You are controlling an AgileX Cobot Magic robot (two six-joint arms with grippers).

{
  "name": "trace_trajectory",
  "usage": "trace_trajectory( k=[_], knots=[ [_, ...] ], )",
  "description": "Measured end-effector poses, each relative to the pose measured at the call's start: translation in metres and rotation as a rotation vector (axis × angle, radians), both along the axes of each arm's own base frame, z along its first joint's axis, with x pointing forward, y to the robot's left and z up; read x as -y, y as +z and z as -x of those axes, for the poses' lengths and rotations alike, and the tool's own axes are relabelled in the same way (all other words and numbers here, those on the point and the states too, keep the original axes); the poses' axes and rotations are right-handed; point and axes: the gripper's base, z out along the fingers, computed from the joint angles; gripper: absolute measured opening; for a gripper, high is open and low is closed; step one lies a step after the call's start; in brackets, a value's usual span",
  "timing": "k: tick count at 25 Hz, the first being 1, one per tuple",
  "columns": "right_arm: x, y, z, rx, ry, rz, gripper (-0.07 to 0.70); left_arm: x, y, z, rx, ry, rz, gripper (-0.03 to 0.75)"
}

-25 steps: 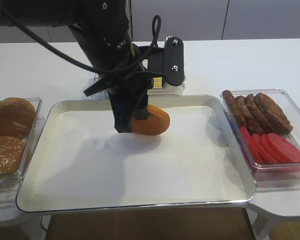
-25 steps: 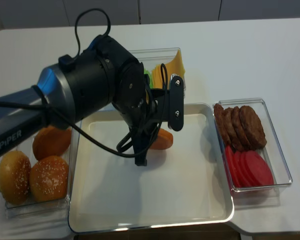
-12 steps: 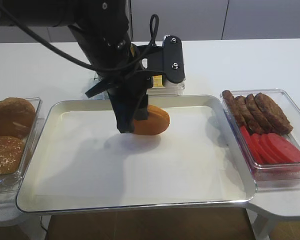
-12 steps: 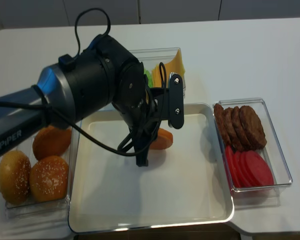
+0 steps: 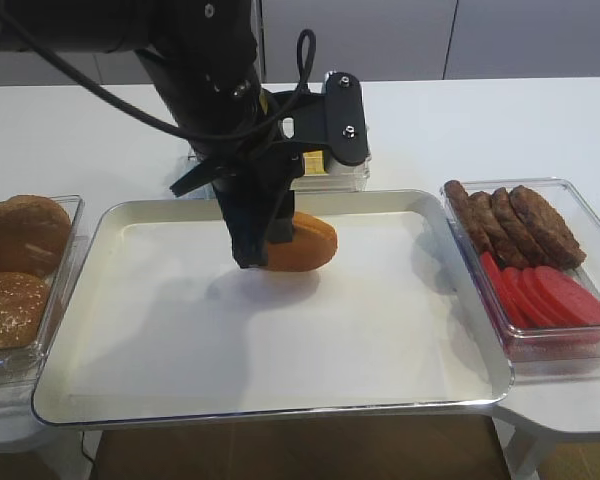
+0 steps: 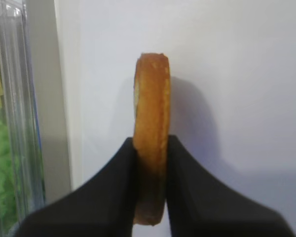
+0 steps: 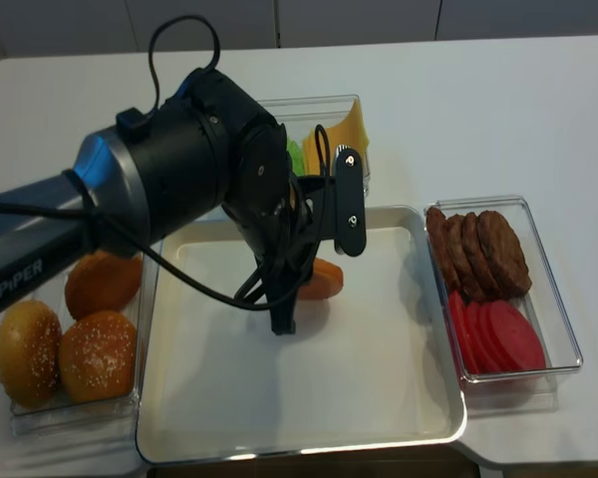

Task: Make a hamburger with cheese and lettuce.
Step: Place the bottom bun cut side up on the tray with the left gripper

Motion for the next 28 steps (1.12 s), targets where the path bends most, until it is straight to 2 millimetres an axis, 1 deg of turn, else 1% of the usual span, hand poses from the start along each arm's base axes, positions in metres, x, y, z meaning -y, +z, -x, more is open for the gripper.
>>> trace_trajectory(
  k=[9, 18, 28],
  knots=[
    [0.0000, 0.0000, 0.0000, 0.000, 0.000, 0.000, 0.619, -0.0001, -0.0001, 0.0001, -0.011, 0.040, 0.014, 0.119],
    [0.0000, 0.0000, 0.0000, 0.000, -0.002, -0.003, 0.619, -0.0001, -0.0019, 0.0023, -0.050, 0.072, 0.020, 0.214],
    [0.0000, 0.0000, 0.0000, 0.000, -0.002, -0.003, 0.619, 0.0001, -0.0034, 0.0072, -0.112, 0.088, 0.025, 0.289]
  ],
)
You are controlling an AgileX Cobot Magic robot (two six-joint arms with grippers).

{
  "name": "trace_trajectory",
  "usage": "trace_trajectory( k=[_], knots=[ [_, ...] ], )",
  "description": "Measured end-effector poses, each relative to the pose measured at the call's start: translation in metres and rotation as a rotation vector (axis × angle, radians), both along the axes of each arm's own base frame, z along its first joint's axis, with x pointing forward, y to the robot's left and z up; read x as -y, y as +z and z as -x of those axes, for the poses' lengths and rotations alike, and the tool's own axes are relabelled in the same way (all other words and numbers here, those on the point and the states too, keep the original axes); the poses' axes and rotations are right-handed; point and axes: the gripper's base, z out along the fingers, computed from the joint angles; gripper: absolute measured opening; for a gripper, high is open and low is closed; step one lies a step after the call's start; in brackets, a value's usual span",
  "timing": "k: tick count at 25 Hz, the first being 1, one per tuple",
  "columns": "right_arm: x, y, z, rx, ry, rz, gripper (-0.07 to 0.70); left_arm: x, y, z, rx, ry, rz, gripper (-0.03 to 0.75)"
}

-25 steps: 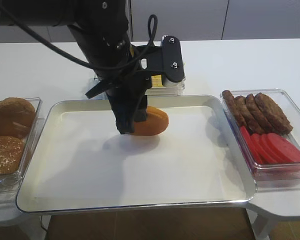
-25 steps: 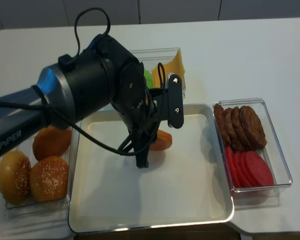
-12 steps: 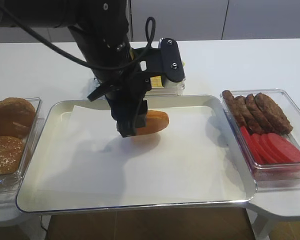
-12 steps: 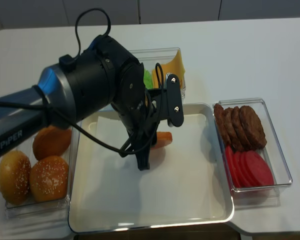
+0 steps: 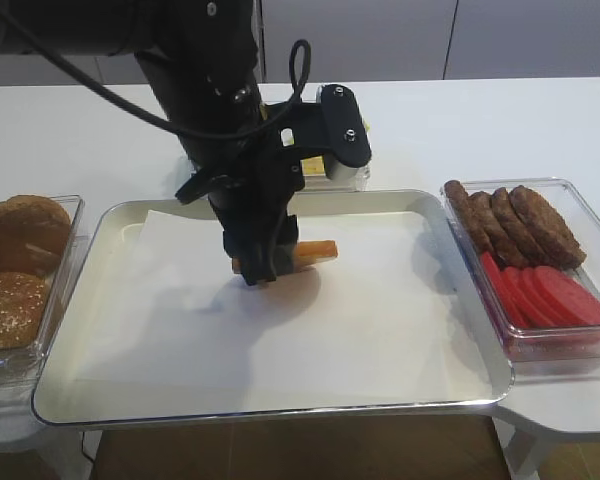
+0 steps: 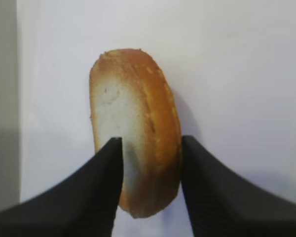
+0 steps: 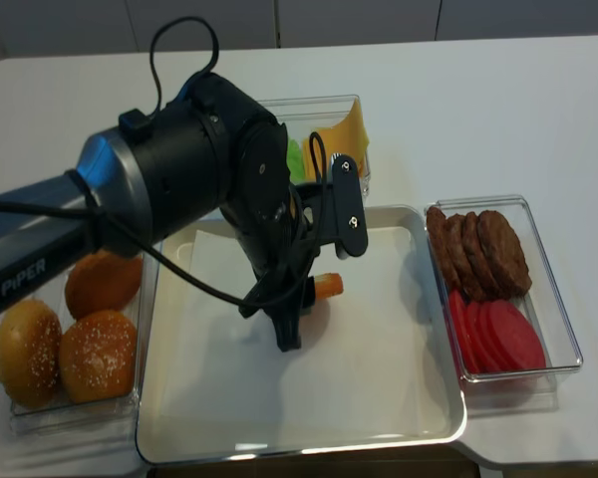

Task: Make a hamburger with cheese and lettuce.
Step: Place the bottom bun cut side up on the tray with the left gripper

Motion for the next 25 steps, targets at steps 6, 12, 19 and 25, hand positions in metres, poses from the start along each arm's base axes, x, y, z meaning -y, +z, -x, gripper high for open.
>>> trace_trajectory(
  k=[6, 12, 19, 25],
  knots=[
    [0.0000, 0.0000, 0.0000, 0.000, 0.000, 0.000, 0.619, 0.0021, -0.0005, 0.0042, -0.052, 0.012, 0.027, 0.298],
    [0.0000, 0.0000, 0.0000, 0.000, 0.000, 0.000, 0.619, 0.0050, -0.0005, 0.0082, -0.102, 0.028, 0.064, 0.328],
    [0.0000, 0.0000, 0.0000, 0.000, 0.000, 0.000, 0.619, 0.0034, -0.0009, 0.0076, -0.144, 0.218, 0.089, 0.353],
    [0.0000, 0.0000, 0.0000, 0.000, 0.000, 0.000, 0.619, -0.0019, 0.0062, 0.0082, -0.196, 0.429, 0.064, 0.354]
  ],
)
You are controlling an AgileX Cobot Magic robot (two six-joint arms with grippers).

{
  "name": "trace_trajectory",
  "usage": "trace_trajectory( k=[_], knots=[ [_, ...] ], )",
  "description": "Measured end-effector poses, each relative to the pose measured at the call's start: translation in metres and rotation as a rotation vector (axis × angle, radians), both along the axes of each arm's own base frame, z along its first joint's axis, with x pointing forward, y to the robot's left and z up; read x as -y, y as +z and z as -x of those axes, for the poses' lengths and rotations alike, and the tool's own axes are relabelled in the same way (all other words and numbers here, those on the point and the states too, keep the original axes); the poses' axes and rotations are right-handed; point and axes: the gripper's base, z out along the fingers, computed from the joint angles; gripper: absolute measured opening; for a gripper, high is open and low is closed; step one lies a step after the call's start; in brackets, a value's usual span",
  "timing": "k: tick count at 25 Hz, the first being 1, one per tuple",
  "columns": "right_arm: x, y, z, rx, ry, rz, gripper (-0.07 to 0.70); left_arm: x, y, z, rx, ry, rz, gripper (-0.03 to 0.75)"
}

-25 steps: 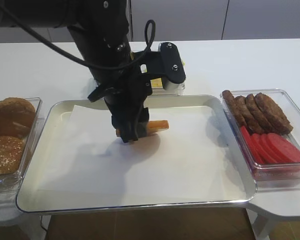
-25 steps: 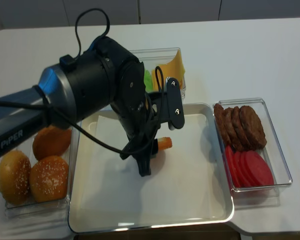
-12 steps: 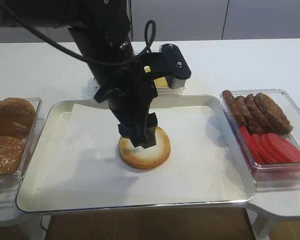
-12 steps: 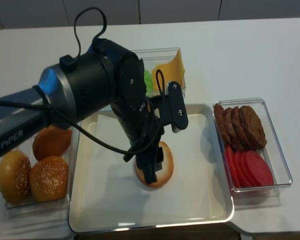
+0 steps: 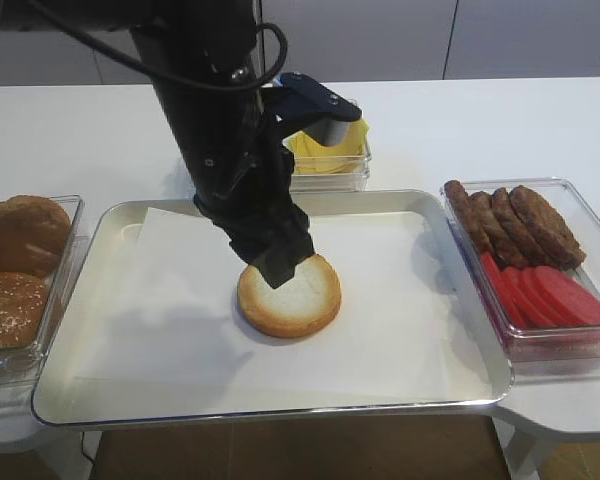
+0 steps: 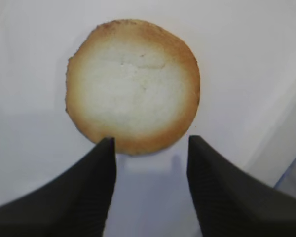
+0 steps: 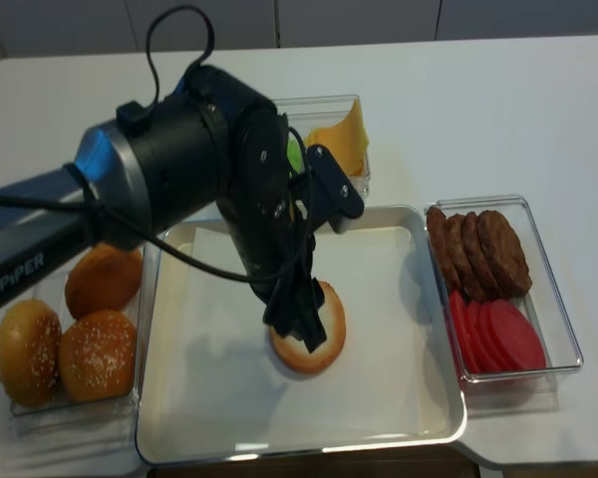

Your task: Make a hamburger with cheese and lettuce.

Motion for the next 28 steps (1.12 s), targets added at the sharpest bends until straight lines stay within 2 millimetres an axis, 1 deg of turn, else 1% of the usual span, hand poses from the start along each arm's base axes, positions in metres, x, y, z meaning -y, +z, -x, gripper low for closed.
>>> trace_trajectory(
  k=[4, 7, 9, 13, 15, 18, 25, 28],
  knots=[
    [0.000, 0.000, 0.000, 0.000, -0.001, 0.001, 0.619, -0.001, 0.016, 0.000, -0.037, 0.123, -0.003, 0.354],
    [0.000, 0.000, 0.000, 0.000, -0.001, 0.001, 0.619, -0.002, 0.028, -0.005, -0.031, 0.231, 0.039, 0.354],
    [0.000, 0.000, 0.000, 0.000, -0.001, 0.001, 0.619, -0.007, 0.030, -0.010, -0.053, 0.320, 0.067, 0.354],
    [0.000, 0.000, 0.000, 0.000, -0.001, 0.001, 0.619, -0.017, 0.032, -0.018, -0.126, 0.425, 0.137, 0.354],
    [0.000, 0.000, 0.000, 0.000, -0.001, 0.001, 0.619, -0.021, 0.034, -0.020, -0.131, 0.439, 0.147, 0.354],
    [0.000, 0.000, 0.000, 0.000, -0.001, 0.001, 0.619, -0.026, 0.044, -0.017, -0.109, 0.425, 0.168, 0.354],
    [0.000, 0.000, 0.000, -0.002, -0.001, 0.001, 0.619, -0.037, 0.078, 0.001, -0.045, 0.393, 0.239, 0.354],
    [0.000, 0.000, 0.000, -0.002, -0.001, 0.001, 0.619, -0.045, 0.094, 0.012, -0.012, 0.386, 0.274, 0.354]
  ],
)
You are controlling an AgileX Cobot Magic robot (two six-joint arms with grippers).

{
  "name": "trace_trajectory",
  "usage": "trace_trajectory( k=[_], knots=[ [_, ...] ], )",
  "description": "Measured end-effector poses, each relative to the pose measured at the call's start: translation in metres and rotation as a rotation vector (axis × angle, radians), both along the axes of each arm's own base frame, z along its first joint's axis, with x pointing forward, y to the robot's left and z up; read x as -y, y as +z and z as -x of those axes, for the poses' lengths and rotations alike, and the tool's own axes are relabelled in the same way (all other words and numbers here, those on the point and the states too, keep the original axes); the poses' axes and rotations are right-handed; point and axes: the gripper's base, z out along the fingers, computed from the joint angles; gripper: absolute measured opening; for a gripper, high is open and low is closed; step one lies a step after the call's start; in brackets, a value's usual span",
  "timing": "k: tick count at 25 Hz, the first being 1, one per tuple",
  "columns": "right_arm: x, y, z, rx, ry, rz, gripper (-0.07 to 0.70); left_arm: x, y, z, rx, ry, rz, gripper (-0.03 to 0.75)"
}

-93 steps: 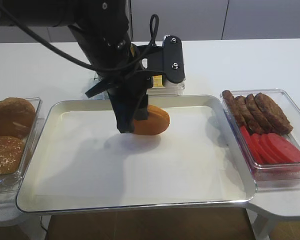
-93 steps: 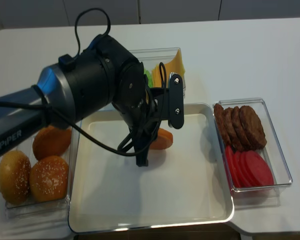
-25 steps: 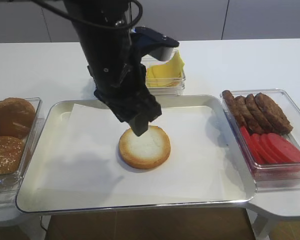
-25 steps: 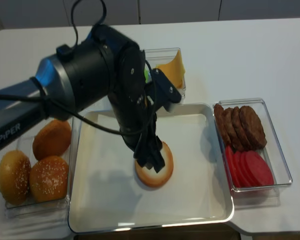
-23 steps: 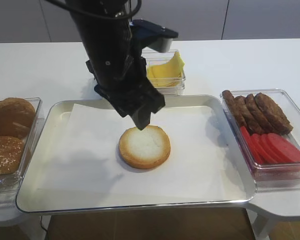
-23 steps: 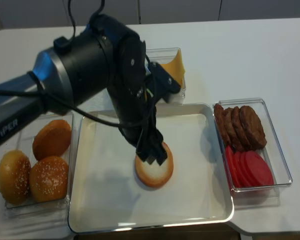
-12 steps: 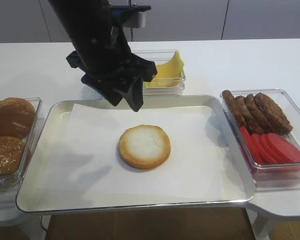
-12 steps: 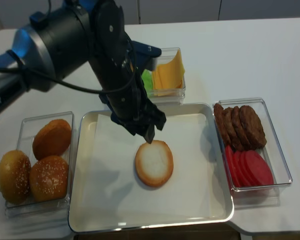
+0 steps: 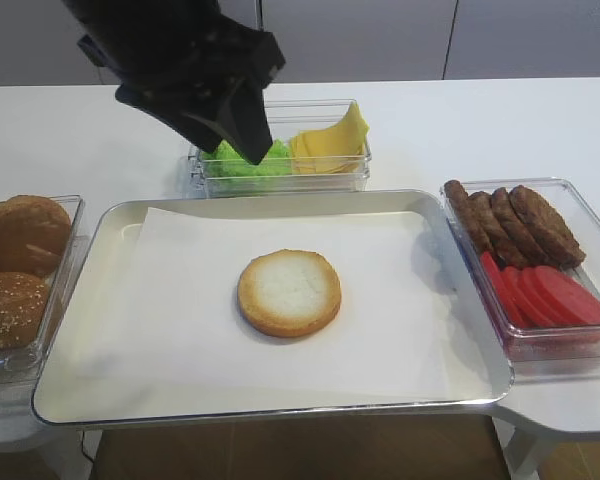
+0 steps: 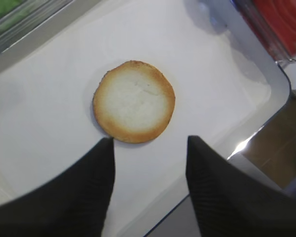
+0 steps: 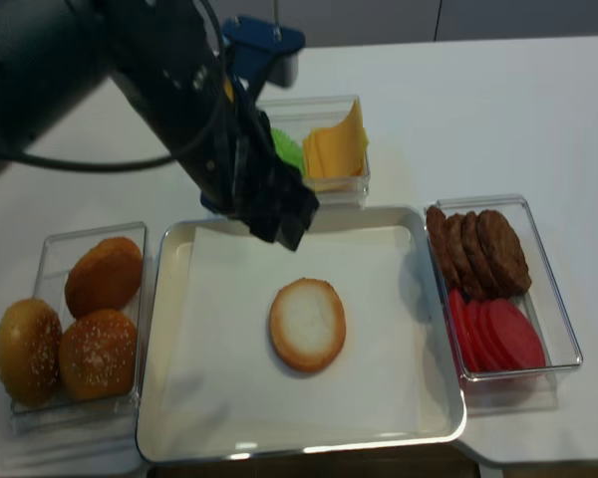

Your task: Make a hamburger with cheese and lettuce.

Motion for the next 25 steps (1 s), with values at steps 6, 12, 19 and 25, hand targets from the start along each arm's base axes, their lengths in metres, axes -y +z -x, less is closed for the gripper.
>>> trace_trajectory(
  k=[6, 12, 19, 25],
  knots=[
    [0.000, 0.000, 0.000, -0.002, 0.001, 0.002, 0.619, -0.022, 0.020, 0.032, 0.053, -0.018, 0.025, 0.353],
    [0.000, 0.000, 0.000, -0.002, 0.001, 0.002, 0.619, -0.045, 0.023, 0.062, 0.085, -0.020, 0.003, 0.352],
    [0.000, 0.000, 0.000, -0.002, 0.000, 0.000, 0.619, -0.083, 0.020, 0.096, 0.186, 0.010, -0.092, 0.352],
    [0.000, 0.000, 0.000, -0.002, 0.000, 0.000, 0.619, -0.115, 0.019, 0.143, 0.261, 0.004, -0.063, 0.352]
  ],
)
